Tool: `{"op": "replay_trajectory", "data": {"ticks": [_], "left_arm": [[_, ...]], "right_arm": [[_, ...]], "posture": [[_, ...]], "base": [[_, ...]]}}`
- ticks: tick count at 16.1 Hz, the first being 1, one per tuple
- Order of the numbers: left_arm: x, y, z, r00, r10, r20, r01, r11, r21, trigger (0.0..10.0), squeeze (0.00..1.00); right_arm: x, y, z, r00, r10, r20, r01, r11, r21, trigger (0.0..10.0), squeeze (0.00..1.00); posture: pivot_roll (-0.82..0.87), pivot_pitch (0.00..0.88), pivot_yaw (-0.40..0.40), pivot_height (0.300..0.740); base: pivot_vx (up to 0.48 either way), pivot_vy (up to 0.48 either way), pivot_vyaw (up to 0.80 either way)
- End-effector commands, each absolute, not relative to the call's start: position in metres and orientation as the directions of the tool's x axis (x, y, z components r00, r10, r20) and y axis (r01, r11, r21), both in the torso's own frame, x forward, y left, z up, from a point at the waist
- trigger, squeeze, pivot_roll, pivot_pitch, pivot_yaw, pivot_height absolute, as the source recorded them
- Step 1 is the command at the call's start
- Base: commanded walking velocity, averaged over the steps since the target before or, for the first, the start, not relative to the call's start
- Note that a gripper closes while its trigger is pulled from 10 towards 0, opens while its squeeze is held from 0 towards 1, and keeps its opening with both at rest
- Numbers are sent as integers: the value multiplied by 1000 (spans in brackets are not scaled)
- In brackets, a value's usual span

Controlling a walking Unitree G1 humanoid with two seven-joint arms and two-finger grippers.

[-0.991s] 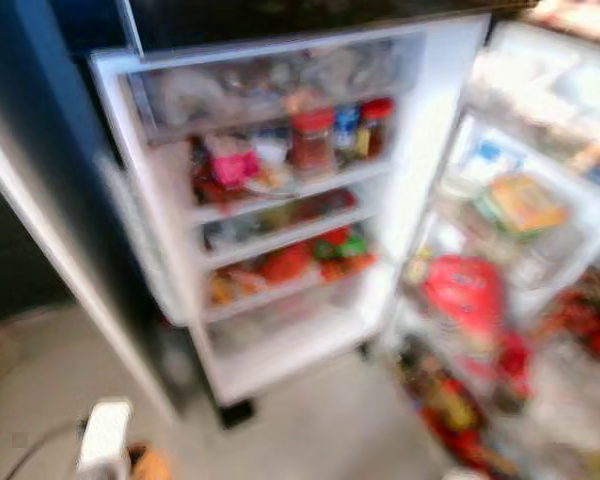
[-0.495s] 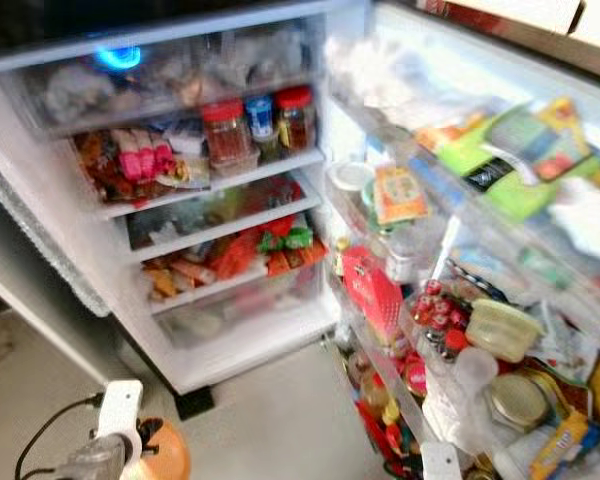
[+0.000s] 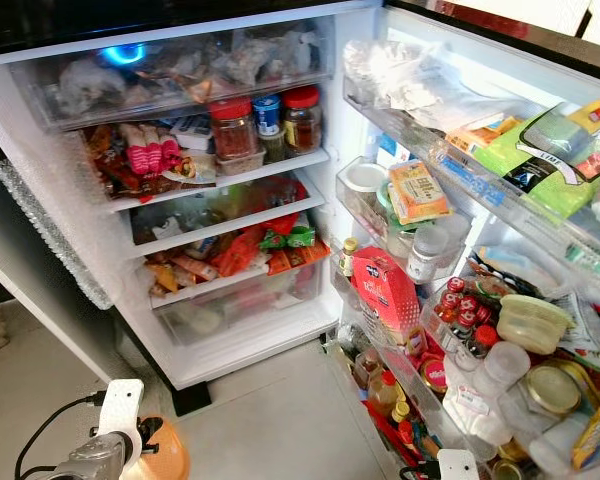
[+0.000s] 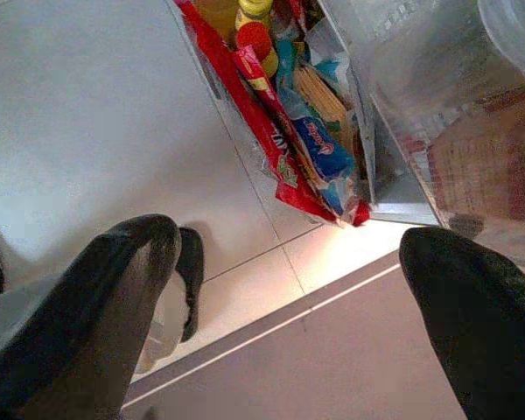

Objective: Restocking fridge

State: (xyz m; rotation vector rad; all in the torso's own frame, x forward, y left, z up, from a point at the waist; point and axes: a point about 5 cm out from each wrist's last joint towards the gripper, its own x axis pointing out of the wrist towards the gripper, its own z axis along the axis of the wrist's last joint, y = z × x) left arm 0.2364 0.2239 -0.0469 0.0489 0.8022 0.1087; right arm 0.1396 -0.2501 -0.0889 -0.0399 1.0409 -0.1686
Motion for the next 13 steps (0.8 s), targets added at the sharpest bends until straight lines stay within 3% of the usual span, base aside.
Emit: {"op": "replay_trajectory", "data": {"ticks": [1, 2, 6, 13], "left_arm": [[244, 210, -43, 742, 73, -667, -54, 997, 49, 10000, 0], [251, 194, -40, 780, 37, -625, -29, 999, 24, 10000, 0], [291, 180, -6, 874, 14, -486, -31, 999, -27, 10000, 0], [301, 195, 18, 963, 76, -258, -163, 927, -337, 10000, 0]], "right_arm": [[141, -250, -89, 490, -147, -859, 83, 989, -122, 10000, 0], [143, -248, -88, 493, -138, -859, 65, 990, -122, 10000, 0], [152, -243, -87, 500, -118, -858, 21, 992, -124, 10000, 0], [151, -243, -87, 476, -73, -876, -83, 988, -128, 10000, 0]], "posture": [[-148, 0, 6, 740], [-130, 0, 7, 740], [-114, 0, 6, 740], [-64, 37, -37, 740]], "base": [[0, 0, 0], [0, 0, 0], [0, 0, 0], [0, 0, 0]]}}
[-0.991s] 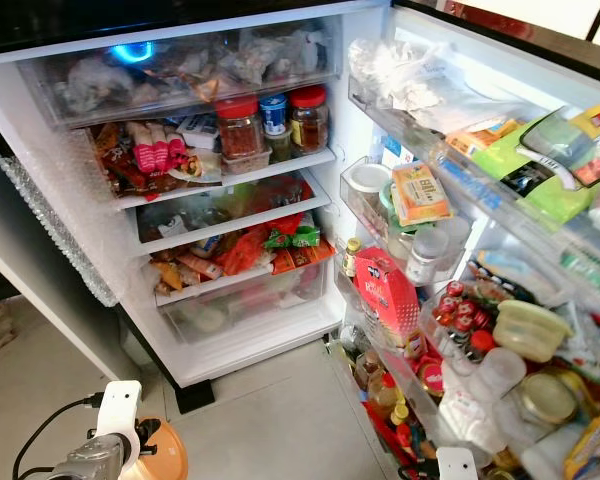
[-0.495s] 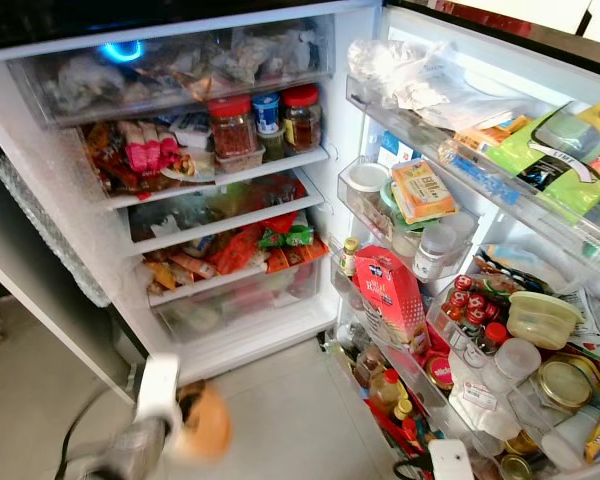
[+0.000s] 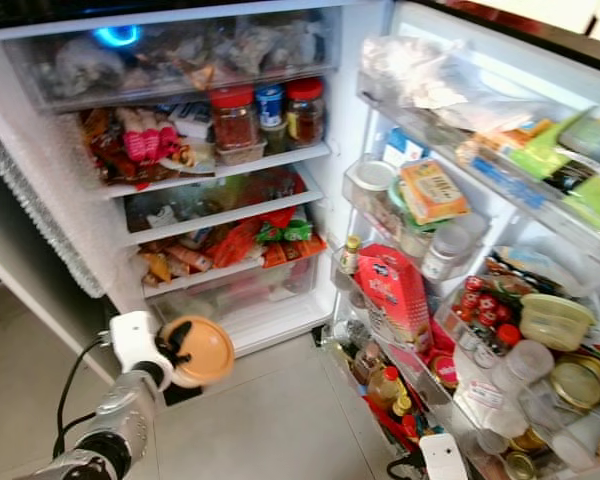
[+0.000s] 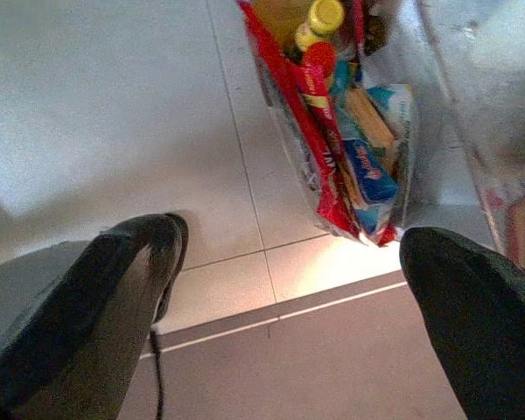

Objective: Restocking fridge

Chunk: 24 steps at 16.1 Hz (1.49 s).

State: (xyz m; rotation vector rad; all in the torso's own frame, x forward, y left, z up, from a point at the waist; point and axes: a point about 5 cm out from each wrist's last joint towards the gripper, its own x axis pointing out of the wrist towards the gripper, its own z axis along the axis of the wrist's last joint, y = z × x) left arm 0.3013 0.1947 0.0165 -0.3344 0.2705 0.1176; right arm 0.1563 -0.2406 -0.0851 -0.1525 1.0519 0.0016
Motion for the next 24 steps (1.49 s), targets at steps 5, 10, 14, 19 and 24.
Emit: {"op": "replay_trajectory", "data": {"ticks": [5, 10, 14, 19, 24], "left_arm": [[296, 198, 22, 984, 56, -167, -138, 836, -531, 10000, 0], [296, 194, 27, 993, 20, -120, -87, 806, -585, 10000, 0], [288, 195, 28, 995, -5, -99, -56, 801, -596, 10000, 0], [290, 192, 35, 996, -32, -87, -25, 808, -588, 10000, 0], [293, 196, 39, 995, -32, -97, -29, 817, -576, 10000, 0]], "right_arm": [[151, -234, -89, 470, -32, -882, -135, 985, -107, 10000, 0], [139, -232, -93, 456, -15, -890, -133, 988, -85, 10000, 0], [121, -236, -98, 400, -15, -917, -219, 969, -111, 10000, 0], [114, -258, -94, 425, -83, -902, -184, 967, -175, 10000, 0], [101, -264, -96, 383, -93, -919, -130, 980, -153, 10000, 0]], "posture": [[-64, 63, -29, 740], [-21, 86, -47, 740], [-49, 108, -33, 740], [-71, 144, -37, 740], [-84, 144, -11, 740]], "base": [[0, 0, 0], [0, 0, 0], [0, 0, 0], [0, 0, 160], [48, 0, 320]]}}
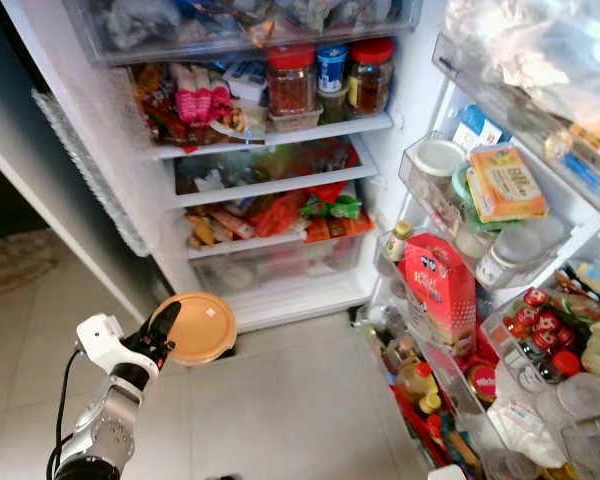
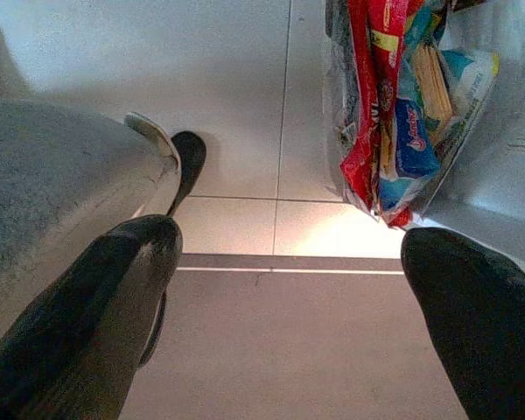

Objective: Restocking fridge

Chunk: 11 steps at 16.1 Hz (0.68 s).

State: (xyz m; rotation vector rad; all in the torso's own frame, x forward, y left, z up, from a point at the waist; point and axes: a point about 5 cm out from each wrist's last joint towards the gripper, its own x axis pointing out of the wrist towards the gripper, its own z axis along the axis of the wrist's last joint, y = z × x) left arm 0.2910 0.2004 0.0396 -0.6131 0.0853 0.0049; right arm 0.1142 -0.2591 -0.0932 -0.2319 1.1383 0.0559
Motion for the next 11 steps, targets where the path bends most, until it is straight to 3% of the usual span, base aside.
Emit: {"op": "replay_trajectory", "data": {"ticks": [1, 2, 4, 5, 6, 8, 11], "left_arm": [[294, 194, 40, 994, -48, -99, -16, 828, -560, 10000, 0], [296, 190, 41, 992, -80, -99, 15, 845, -535, 10000, 0], [296, 186, 43, 991, -91, -95, 25, 838, -545, 10000, 0], [296, 185, 42, 991, -90, -98, 22, 836, -548, 10000, 0], [296, 183, 41, 990, -96, -103, 23, 833, -552, 10000, 0], [295, 180, 40, 989, -106, -105, 31, 831, -555, 10000, 0], [297, 178, 43, 989, -111, -99, 37, 829, -558, 10000, 0]], "right_arm": [[100, -267, -95, 386, -105, -917, -114, 980, -160, 10000, 0], [98, -270, -94, 387, -106, -916, -97, 983, -155, 10000, 0], [118, -236, -100, 409, -82, -909, -111, 984, -139, 10000, 0], [119, -233, -100, 411, -80, -908, -115, 984, -139, 10000, 0], [120, -232, -100, 411, -77, -909, -123, 983, -139, 10000, 0], [119, -233, -100, 413, -83, -907, -118, 983, -144, 10000, 0], [118, -232, -101, 419, -88, -904, -81, 988, -134, 10000, 0]], "posture": [[-86, 146, -7, 740], [-89, 145, -5, 740], [-92, 144, -3, 740], [-93, 144, -2, 740], [-96, 143, -2, 740], [-97, 144, -2, 740], [-95, 156, -1, 740]], "base": [[0, 0, 0], [0, 0, 0], [0, 0, 0], [240, 0, 0], [0, 0, 0], [0, 0, 800], [0, 0, 0]]}}
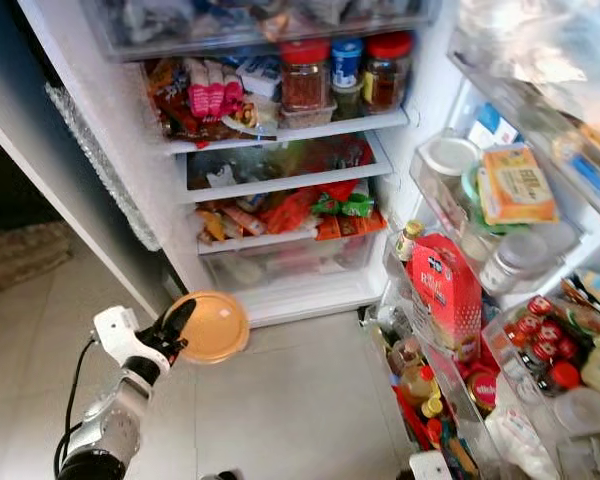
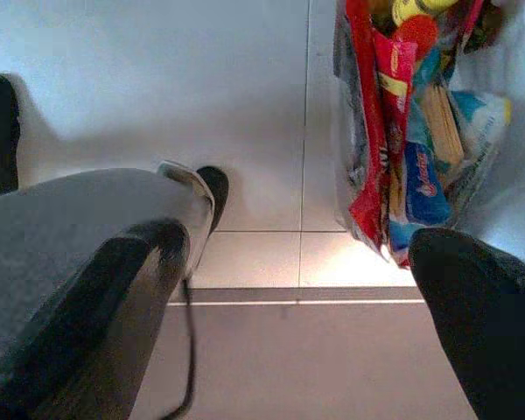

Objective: Restocking fridge

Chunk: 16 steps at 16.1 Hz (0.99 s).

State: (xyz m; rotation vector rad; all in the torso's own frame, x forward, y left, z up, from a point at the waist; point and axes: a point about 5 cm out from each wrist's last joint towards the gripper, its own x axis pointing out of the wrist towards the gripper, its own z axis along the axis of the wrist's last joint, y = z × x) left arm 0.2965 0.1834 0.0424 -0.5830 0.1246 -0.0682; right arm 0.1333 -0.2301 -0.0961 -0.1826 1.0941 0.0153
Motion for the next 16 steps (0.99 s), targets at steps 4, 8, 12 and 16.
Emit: {"op": "replay_trajectory", "data": {"ticks": [4, 8, 12, 16], "left_arm": [[297, 181, 44, 989, -110, -100, 37, 835, -549, 10000, 0], [300, 180, 47, 989, -111, -93, 43, 837, -546, 10000, 0], [300, 180, 49, 990, -114, -87, 48, 837, -546, 10000, 0], [301, 178, 49, 989, -121, -84, 56, 837, -544, 10000, 0]], "right_arm": [[118, -230, -101, 421, -84, -903, -75, 989, -127, 10000, 0], [119, -229, -101, 421, -76, -904, -85, 989, -123, 10000, 0], [119, -229, -101, 431, -81, -899, -71, 990, -123, 10000, 0], [120, -229, -101, 436, -72, -897, -74, 991, -115, 10000, 0]], "posture": [[-94, 168, 3, 740], [-92, 174, 3, 740], [-94, 173, 5, 740], [-94, 172, 4, 740]], "base": [[0, 0, 0], [0, 0, 0], [190, 0, 0], [277, 0, 0]]}}
